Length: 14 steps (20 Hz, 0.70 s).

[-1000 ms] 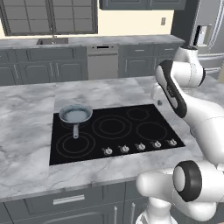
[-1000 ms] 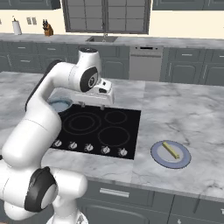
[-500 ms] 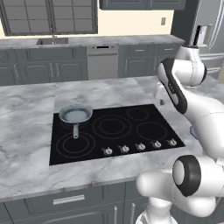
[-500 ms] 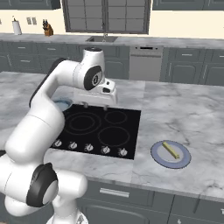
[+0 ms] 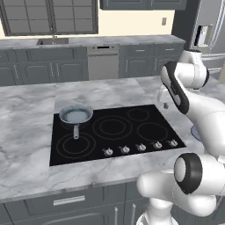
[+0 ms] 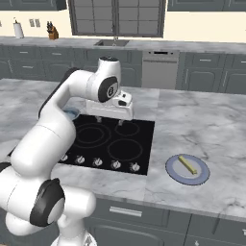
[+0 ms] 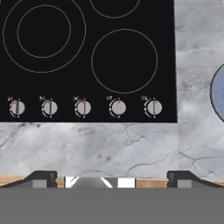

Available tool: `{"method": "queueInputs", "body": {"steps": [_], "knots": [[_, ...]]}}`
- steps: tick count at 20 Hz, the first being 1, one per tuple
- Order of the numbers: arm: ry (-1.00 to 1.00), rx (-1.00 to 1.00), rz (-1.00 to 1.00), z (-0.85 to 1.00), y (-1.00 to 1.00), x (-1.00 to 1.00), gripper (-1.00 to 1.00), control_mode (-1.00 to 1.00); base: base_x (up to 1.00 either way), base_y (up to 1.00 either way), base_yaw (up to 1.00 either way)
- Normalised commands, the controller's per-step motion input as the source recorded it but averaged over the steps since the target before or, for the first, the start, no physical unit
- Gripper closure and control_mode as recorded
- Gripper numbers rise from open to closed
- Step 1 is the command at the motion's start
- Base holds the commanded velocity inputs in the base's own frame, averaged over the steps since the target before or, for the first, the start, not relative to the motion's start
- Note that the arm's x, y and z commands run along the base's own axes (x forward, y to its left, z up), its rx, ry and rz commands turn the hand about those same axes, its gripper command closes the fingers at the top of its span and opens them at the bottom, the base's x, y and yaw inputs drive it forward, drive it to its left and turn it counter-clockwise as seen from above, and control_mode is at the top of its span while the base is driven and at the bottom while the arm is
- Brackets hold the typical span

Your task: Pick up the butter stick and place it in the pan. Then turn on the burner for the pan.

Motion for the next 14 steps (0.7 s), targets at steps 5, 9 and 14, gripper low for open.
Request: {"method": "queueInputs", "body": {"steps": [5, 9, 14], "knots": [[0.02, 0.0, 0.01, -0.25, -0.26, 0.0, -1.0, -1.0, 0.0, 0.0, 0.0], [0.04, 0.0, 0.02, -0.2, -0.3, 0.0, -1.0, -1.0, 0.0, 0.0, 0.0], [0.05, 0.0, 0.01, -0.15, -0.24, 0.0, -1.0, -1.0, 0.0, 0.0, 0.0]]}}
